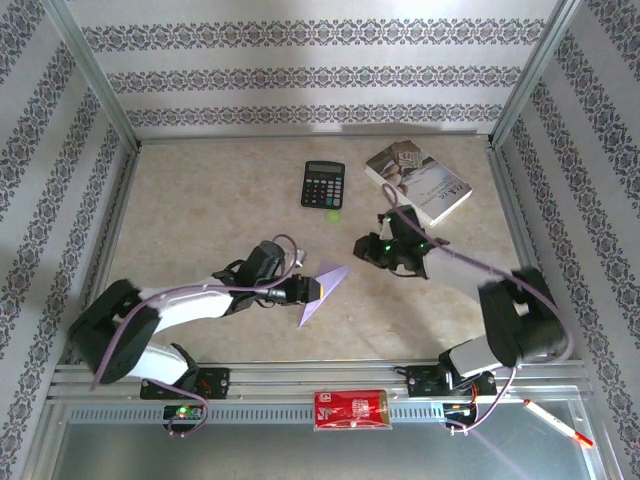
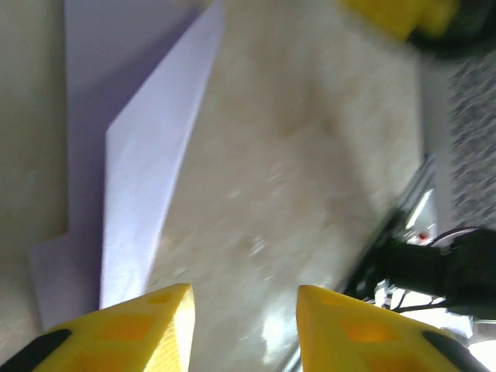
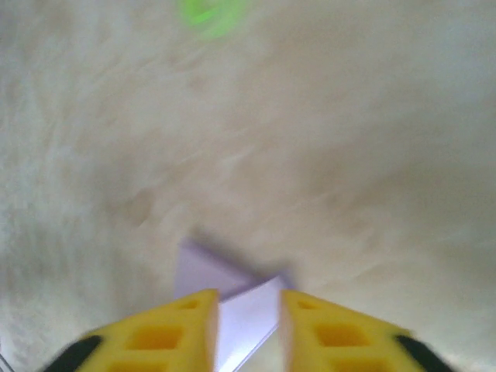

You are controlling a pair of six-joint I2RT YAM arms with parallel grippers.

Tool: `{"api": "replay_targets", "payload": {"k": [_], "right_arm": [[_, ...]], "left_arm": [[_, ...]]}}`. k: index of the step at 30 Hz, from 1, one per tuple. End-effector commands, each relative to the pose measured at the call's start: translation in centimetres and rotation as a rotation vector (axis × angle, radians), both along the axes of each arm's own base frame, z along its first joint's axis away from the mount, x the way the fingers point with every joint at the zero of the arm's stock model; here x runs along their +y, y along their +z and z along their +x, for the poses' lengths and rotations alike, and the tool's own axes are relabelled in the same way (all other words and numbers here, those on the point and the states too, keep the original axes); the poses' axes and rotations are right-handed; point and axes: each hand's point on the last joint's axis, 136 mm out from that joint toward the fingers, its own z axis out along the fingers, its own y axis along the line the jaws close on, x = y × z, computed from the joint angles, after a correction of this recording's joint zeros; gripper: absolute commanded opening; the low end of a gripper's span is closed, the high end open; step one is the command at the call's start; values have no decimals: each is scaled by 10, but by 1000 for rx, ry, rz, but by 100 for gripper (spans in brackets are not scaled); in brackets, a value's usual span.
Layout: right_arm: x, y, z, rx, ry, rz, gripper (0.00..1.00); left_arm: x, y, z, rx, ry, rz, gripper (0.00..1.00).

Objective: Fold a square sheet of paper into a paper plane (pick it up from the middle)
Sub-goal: Fold the wing for the fifth time at the center of the table.

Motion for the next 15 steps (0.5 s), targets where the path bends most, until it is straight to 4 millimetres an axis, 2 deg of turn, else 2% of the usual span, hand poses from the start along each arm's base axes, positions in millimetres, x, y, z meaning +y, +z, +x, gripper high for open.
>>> {"api": "replay_targets", "payload": {"k": [1,2,4,9,13,15], "right_arm": [[4,-15,-40,-2,5,-143,39],[9,-15,-46,-11,-8,-167,43],[20,-16,-54,-22,-16,-193,51],[37,-28,-64,-3,-50,-291,72],[44,-33,-67,-16,-81,-382,92],[52,-32,-66,-30,-86,-398,97]], "left_arm": [[47,0,19,-9,208,85,43],[63,-7,22,3,250,134,43],[80,-14,26,36,291,182,43],[80,-28,29,98,252,248,40],[96,-39,29,81,299,291,40],[99,-42,27,86,303,284,39]]}}
